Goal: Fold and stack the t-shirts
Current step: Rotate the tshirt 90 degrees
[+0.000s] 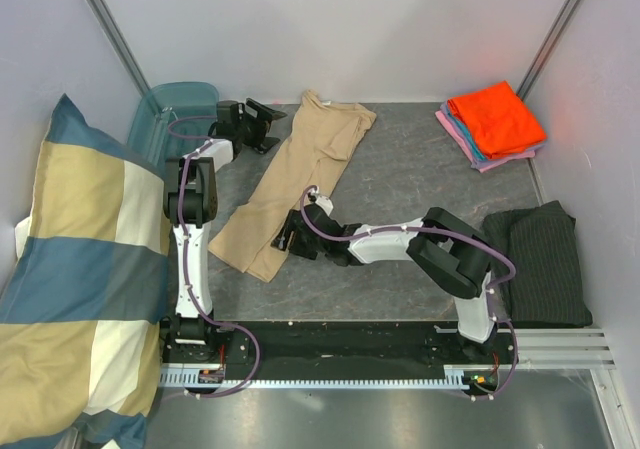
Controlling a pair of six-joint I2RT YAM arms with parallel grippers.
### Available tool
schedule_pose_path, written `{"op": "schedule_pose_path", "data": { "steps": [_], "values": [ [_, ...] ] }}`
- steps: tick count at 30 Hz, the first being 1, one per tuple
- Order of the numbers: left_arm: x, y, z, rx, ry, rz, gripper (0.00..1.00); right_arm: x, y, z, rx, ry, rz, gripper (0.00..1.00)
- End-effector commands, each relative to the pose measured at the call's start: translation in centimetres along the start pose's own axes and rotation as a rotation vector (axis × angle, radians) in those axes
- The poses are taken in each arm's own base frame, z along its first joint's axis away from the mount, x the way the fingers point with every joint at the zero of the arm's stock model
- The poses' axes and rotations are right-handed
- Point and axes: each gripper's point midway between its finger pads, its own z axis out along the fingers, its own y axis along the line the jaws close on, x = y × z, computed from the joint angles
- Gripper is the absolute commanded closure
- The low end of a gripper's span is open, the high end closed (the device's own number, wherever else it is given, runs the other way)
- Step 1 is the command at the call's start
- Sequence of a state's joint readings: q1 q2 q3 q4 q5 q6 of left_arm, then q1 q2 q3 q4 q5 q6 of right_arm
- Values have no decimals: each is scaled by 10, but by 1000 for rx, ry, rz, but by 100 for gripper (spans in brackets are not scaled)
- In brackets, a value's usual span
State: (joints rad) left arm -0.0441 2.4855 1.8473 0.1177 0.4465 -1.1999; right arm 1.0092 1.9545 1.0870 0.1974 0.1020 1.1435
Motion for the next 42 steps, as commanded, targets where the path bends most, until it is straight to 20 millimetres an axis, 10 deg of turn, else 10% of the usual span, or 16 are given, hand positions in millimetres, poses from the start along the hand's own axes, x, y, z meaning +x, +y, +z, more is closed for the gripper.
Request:
{"op": "schedule_pose_path", "data": {
  "steps": [1,7,32,39,42],
  "values": [
    [-3,67,-9,-186,-1,-4,0,15,-34,15,128,40,-22,44],
    [-3,68,-11,-183,6,0,0,17,-47,20,169,37,-42,100],
    [30,62,-54,-159,44,28,0,31,-178,-166,512,108,-216,100],
    [50,57,-77,-168,54,63,0,22,-179,-187,498,55,-209,100],
    [60,43,-94,-141,42,85,0,22,-178,-187,495,61,-212,77]
  ]
}}
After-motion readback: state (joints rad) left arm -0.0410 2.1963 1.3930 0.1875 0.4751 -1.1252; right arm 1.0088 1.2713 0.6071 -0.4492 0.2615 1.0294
